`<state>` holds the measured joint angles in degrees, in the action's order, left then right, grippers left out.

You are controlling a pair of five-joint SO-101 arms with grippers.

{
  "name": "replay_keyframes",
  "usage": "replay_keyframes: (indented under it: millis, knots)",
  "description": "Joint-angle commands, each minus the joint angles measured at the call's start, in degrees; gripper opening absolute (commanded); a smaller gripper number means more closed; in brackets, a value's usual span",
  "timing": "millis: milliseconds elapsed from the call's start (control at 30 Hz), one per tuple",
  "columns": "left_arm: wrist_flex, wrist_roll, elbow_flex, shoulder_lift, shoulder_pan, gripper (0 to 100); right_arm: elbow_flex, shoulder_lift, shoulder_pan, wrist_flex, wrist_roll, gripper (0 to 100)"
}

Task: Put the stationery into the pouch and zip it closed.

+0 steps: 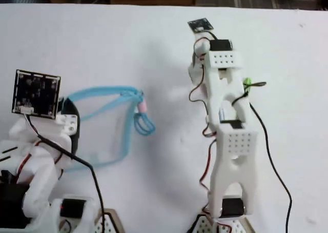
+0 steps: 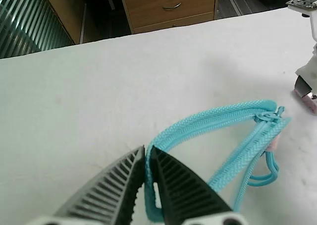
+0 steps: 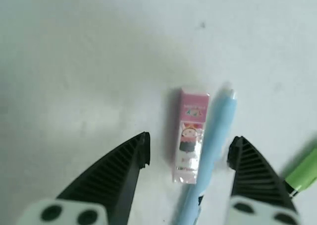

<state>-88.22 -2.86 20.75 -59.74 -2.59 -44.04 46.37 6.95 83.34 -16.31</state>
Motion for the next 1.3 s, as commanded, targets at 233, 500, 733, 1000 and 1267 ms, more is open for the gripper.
replay_keyframes:
  millis: [233, 500, 733, 1000, 1267]
  knots:
    - [-1.5, -0.4, 2.4, 0.2, -0.1, 2, -21.9, 15.3, -0.9, 6.3, 0.6, 25.5]
    - [-1.6, -0.4, 2.4, 0.2, -0.1, 2, -30.9, 21.2, -0.8, 10.4, 0.4, 12.1]
    - [-1.7, -0.4, 2.4, 0.2, -0.1, 2, -37.5, 20.8, -0.8, 17.5, 0.5, 1.8]
    - [-1.8, -0.4, 2.4, 0.2, -0.1, 2, -33.9, 7.5, -0.7, 18.3, 0.5, 1.7]
    - [-1.8, -0.4, 2.4, 0.2, -0.1, 2, 5.9, -26.2, 3.6, 18.3, 0.6, 1.7]
